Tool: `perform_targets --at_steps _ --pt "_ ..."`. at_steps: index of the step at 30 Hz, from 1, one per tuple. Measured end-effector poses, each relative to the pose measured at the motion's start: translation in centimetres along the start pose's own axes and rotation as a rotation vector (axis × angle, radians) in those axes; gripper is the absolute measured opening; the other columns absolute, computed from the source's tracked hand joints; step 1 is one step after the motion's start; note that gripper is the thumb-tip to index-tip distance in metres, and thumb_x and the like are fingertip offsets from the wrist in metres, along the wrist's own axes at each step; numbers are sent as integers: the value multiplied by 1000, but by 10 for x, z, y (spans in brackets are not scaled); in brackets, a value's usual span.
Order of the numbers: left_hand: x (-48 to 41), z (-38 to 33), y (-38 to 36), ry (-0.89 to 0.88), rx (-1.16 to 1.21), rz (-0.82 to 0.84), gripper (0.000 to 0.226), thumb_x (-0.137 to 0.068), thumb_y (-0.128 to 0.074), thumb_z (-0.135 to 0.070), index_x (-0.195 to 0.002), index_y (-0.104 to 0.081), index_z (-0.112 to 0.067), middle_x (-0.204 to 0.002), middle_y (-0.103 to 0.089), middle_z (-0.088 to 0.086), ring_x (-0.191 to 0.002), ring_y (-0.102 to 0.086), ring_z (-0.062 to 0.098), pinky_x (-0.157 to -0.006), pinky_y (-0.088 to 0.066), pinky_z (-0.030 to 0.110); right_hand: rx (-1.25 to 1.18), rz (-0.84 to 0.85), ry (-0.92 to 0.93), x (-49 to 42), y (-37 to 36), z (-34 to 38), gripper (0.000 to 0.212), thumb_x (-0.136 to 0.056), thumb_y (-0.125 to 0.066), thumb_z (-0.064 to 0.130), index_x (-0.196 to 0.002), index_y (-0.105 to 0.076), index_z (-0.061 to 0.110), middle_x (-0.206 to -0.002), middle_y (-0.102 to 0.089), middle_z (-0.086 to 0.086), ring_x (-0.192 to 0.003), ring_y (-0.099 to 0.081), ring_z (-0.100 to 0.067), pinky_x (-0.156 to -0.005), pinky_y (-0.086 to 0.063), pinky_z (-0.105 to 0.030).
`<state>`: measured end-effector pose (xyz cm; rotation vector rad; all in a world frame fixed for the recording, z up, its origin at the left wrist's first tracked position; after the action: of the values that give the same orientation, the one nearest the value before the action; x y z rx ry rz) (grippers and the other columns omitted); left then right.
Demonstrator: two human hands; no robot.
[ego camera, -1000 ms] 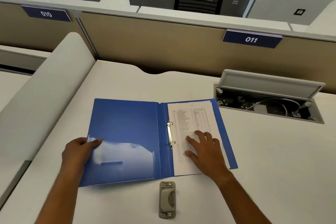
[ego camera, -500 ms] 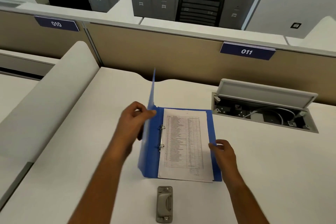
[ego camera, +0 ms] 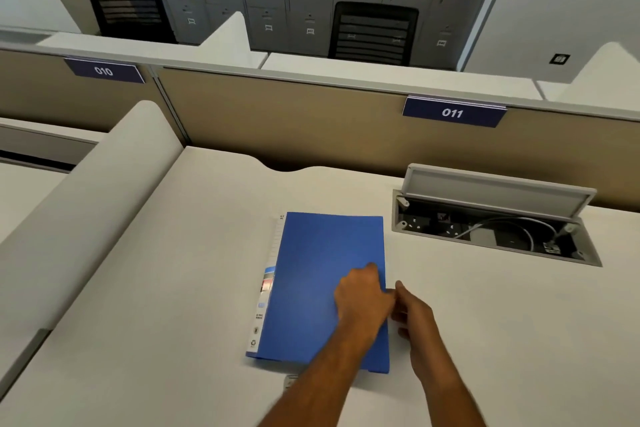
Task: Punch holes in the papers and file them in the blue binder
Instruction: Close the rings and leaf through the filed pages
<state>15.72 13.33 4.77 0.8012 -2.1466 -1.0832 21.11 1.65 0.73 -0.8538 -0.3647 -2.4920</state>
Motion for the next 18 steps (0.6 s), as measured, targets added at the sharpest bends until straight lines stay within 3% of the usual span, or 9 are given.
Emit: perform_targets --at_steps 2,5,10,12,15,16,18 --pt "-5 6 -14 17 -37 9 27 -93 -66 -38 -110 -61 -17 -104 -71 5 -93 -72 25 -76 -59 35 9 -9 10 1 -2 0 34 -108 -60 36 -99 -78 8 -98 -77 -9 -93 -66 -23 -78 -50 -34" --pt "-8 11 -29 3 -109 3 27 -98 -64 -36 -117 -60 -17 -109 -72 5 -95 -72 25 -74 -55 32 57 -12 58 1 -3 -2 23 -109 -60 26 -95 -77 18 -98 -76 -3 -93 -66 -19 -75 -49 -27" --pt "-8 24 -38 -64 -96 69 26 -99 -62 -41 -112 -61 -19 -103 -72 3 -89 -70 21 -71 -54 30 206 0 130 0 -2 -5 21 -108 -62 22 -93 -73 32 -101 -75 5 -104 -69 -25 -92 -54 -37" --pt "-5 42 -20 -85 24 -22 22 -95 -66 -43 -104 -63 -24 -98 -70 -3 -88 -67 16 -73 -56 28 291 21 126 -2 -1 -6 10 -104 -68 25 -108 -77 25 -112 -75 5 -114 -69 -25 -99 -53 -39" --pt "11 99 29 -62 -62 -384 37 -80 -78 -46 -112 -66 -31 -108 -66 -7 -98 -62 21 -73 -55 35 579 14 169 5 -5 -8 57 -93 -81 37 -143 -65 17 -136 -64 -6 -129 -62 -29 -103 -50 -38" --pt "18 124 40 13 -125 -428 51 -75 -80 -53 -119 -66 -31 -116 -64 -4 -102 -60 25 -73 -55 39 763 22 228 12 -8 -10 74 -88 -80 51 -152 -57 21 -144 -57 -4 -135 -57 -28 -106 -50 -39" --pt "31 172 47 149 -152 -368 83 -69 -73 -76 -138 -60 -31 -135 -60 0 -110 -60 31 -77 -57 44 1084 84 321 28 -17 -16 115 -71 -57 85 -168 -28 29 -162 -40 3 -150 -41 -24 -113 -45 -40"
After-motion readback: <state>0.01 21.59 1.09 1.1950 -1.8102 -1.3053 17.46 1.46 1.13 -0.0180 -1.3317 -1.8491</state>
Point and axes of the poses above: each hand's wrist, its own x-axis away from the middle knuckle, its own y-axis out of the back of the hand, z = x × y, the point moved 4 cm from there along -x, towards the middle knuckle
